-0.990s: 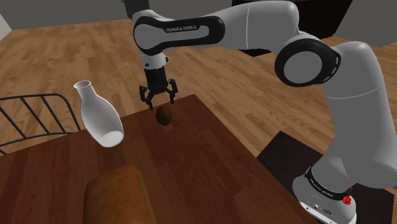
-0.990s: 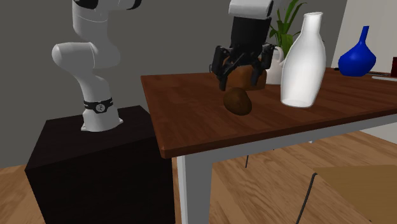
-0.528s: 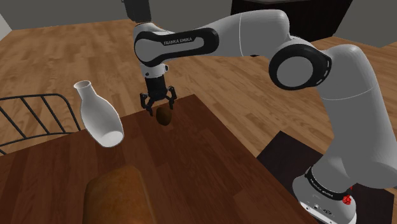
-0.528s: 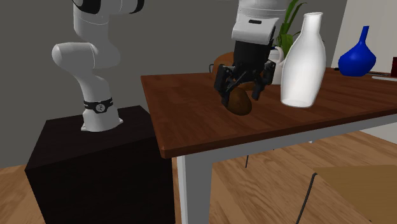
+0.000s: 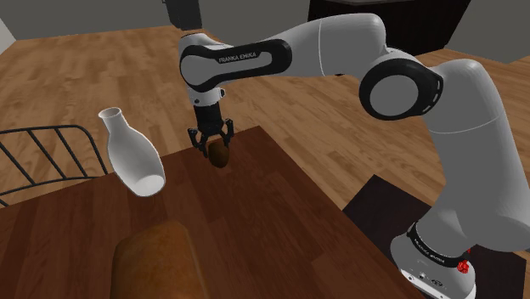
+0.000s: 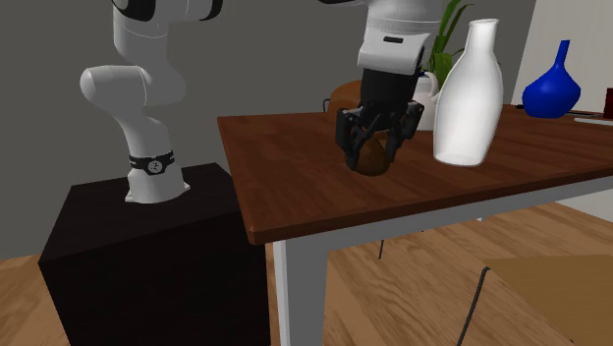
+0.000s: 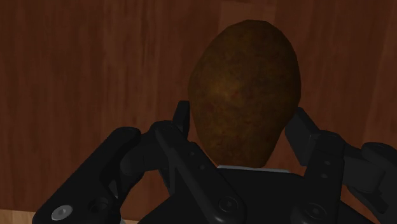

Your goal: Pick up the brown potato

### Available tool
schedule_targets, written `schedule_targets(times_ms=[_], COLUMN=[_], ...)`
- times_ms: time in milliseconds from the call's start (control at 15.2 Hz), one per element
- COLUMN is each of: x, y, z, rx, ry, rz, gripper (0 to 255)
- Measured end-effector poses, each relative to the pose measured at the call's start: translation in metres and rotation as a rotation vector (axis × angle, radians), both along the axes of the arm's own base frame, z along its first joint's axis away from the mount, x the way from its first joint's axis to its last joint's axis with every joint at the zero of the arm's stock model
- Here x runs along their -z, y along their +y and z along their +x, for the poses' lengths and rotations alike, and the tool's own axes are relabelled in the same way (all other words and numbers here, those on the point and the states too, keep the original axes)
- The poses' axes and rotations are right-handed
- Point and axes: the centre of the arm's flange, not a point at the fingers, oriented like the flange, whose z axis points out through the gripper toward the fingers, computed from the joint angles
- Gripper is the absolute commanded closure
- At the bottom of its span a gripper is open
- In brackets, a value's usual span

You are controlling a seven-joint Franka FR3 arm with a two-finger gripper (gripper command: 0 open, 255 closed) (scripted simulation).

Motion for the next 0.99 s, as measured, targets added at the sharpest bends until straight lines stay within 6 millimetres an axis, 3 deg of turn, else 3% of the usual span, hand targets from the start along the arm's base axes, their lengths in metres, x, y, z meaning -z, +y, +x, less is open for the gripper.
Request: schedule_targets(times_ms=[396, 990], x=[-0.005, -0.05], y=[0.0, 0.0], z=[0.0, -0.001], rx=[0.0, 0.0], ry=[0.002, 0.002], rz=[-0.001, -0.001], gripper=[255, 255])
